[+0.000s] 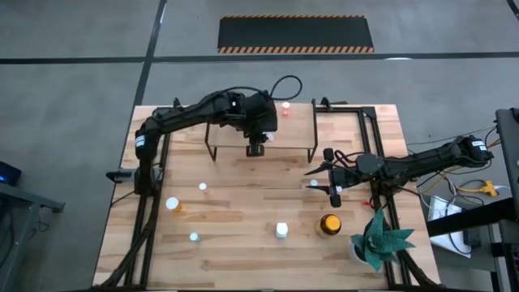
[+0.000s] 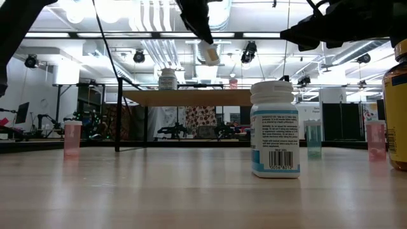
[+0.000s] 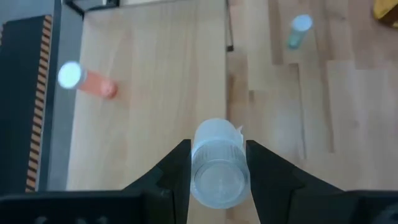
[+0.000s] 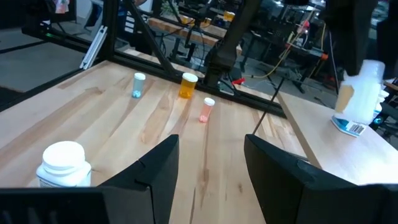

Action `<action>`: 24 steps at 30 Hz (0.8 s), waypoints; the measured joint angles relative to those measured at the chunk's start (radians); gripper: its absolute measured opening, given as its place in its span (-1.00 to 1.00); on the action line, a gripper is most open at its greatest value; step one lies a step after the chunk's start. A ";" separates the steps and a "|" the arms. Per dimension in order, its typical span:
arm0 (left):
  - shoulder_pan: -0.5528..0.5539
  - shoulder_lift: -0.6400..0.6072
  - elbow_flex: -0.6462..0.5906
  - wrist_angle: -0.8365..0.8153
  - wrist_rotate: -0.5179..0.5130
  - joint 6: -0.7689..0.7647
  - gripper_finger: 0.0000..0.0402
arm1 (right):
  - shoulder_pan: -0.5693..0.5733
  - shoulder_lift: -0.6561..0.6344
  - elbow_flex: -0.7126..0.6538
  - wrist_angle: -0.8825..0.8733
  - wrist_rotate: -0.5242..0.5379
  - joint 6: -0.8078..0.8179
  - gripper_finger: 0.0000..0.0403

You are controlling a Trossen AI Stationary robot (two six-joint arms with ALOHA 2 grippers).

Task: Pick and place medicine bottles onto shelf by color
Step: Put the white pill bottle on the shelf

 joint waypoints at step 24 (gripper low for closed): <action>0.110 0.076 -0.031 -0.020 -0.101 -0.003 -0.20 | 0.000 0.000 0.000 -0.024 0.000 0.013 -0.14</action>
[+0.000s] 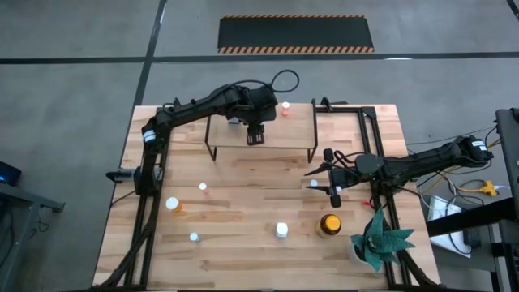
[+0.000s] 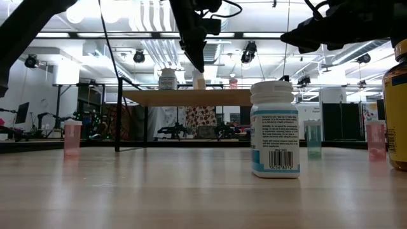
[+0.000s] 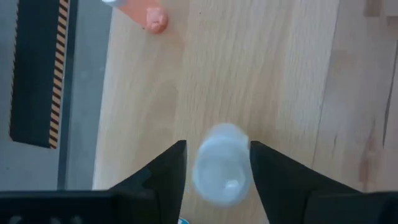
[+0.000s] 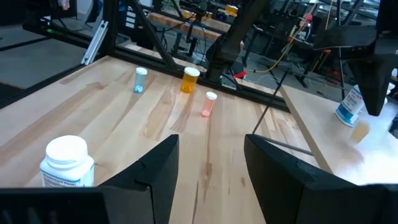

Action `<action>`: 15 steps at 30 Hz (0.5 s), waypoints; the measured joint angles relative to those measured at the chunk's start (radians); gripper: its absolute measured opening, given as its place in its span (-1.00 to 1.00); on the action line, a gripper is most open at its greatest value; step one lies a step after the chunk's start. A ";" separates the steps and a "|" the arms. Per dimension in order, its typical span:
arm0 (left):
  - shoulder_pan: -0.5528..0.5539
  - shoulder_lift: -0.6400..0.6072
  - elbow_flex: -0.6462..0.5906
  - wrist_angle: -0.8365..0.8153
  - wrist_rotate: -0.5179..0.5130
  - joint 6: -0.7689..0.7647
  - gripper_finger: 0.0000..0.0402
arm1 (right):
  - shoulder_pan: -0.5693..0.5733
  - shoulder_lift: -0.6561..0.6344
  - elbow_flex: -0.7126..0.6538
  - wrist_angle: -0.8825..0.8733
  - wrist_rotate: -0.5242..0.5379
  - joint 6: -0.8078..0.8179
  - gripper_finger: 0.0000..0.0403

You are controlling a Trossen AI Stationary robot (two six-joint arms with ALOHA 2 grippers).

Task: Pick and place medicine bottles onto shelf by color
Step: Put the white pill bottle on the shelf, then put the left red pill bottle on the shelf

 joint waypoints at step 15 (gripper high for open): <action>-0.023 -0.024 0.024 -0.002 0.000 -0.003 -0.14 | 0.000 0.000 0.000 -0.001 0.000 0.000 -0.14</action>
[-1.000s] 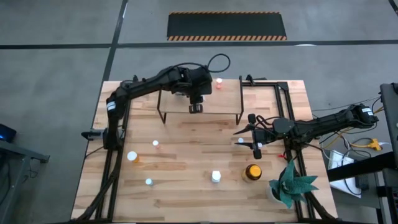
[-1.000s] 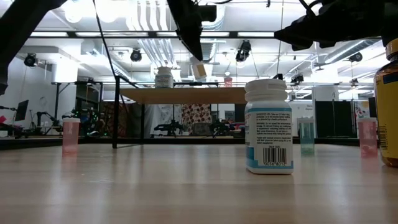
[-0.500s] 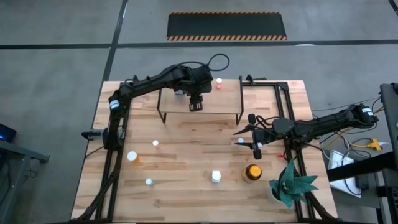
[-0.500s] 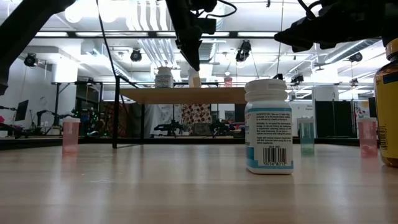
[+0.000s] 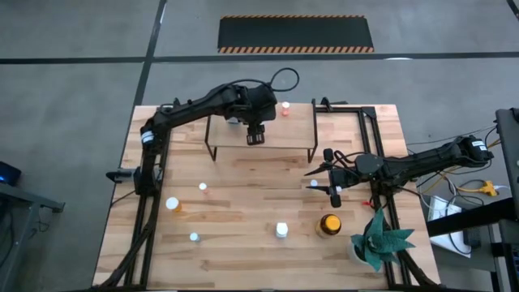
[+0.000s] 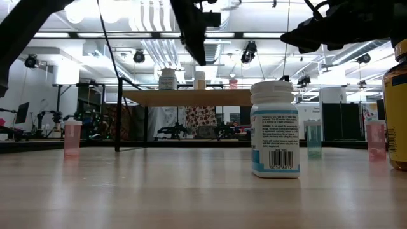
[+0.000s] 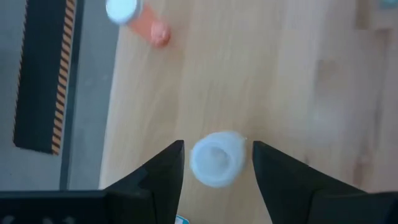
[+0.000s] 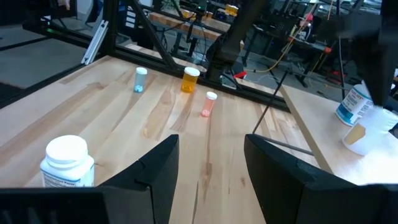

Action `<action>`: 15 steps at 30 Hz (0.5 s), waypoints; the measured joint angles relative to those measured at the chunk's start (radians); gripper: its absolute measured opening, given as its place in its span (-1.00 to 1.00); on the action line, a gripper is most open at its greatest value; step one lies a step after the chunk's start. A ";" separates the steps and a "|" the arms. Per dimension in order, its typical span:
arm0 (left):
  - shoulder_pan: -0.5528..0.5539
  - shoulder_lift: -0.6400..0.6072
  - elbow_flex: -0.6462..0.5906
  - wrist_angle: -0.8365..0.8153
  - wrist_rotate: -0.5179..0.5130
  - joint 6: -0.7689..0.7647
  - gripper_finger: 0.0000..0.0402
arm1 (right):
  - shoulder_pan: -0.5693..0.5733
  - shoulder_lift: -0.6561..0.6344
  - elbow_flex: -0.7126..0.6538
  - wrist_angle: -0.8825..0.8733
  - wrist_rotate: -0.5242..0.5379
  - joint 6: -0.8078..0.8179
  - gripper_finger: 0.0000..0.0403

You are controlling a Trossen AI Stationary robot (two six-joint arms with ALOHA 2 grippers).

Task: Pick and place medicine bottles onto shelf by color
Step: Put the left red pill bottle on the shelf

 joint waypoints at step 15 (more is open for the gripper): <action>-0.349 -0.104 -0.035 -0.043 0.005 -0.222 -0.14 | 0.000 0.000 0.000 -0.005 0.000 0.000 -0.14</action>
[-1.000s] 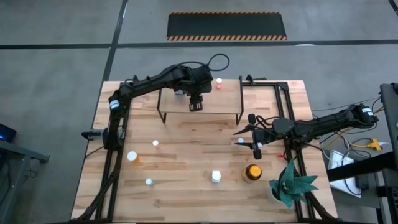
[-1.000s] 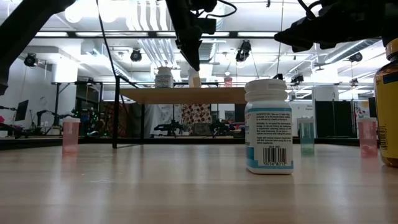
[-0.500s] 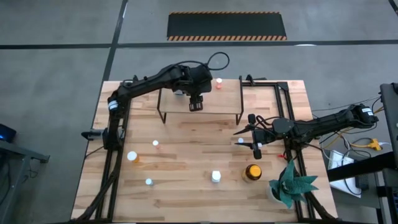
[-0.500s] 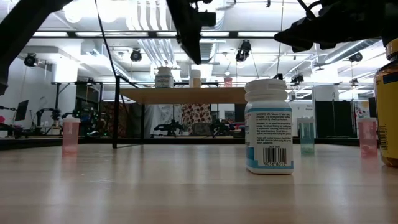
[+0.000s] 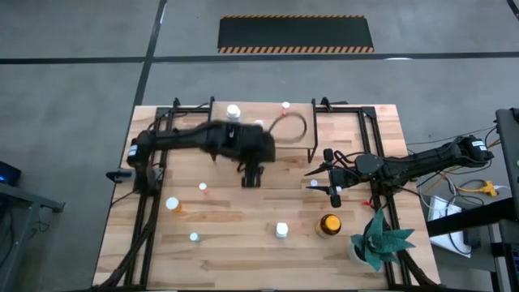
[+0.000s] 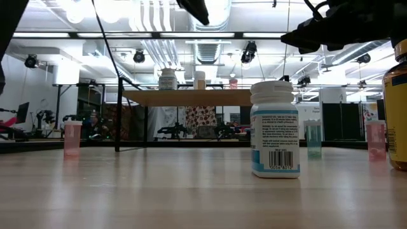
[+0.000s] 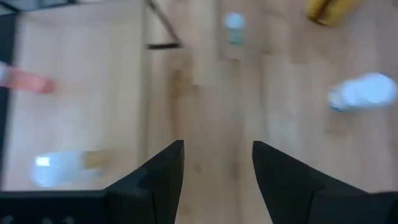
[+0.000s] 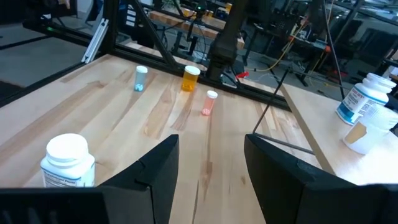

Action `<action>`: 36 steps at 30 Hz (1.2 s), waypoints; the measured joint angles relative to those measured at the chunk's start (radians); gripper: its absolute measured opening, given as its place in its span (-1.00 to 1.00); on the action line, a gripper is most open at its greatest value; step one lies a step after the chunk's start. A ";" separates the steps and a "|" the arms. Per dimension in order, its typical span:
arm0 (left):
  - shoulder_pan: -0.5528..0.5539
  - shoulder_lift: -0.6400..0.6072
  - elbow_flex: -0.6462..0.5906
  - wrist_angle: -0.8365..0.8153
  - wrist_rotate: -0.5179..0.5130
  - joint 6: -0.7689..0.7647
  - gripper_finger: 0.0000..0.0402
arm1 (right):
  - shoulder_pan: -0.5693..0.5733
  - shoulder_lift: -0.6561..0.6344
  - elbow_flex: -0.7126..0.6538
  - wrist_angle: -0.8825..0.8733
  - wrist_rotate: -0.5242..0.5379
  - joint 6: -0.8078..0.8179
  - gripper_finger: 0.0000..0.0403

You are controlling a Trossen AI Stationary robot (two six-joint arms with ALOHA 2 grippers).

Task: Pick and place medicine bottles onto shelf by color
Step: Put the left red pill bottle on the shelf

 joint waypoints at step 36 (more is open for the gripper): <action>-0.239 -0.533 -1.252 0.306 -0.070 -1.349 -0.14 | 0.000 0.000 0.000 -0.011 0.000 0.015 -0.14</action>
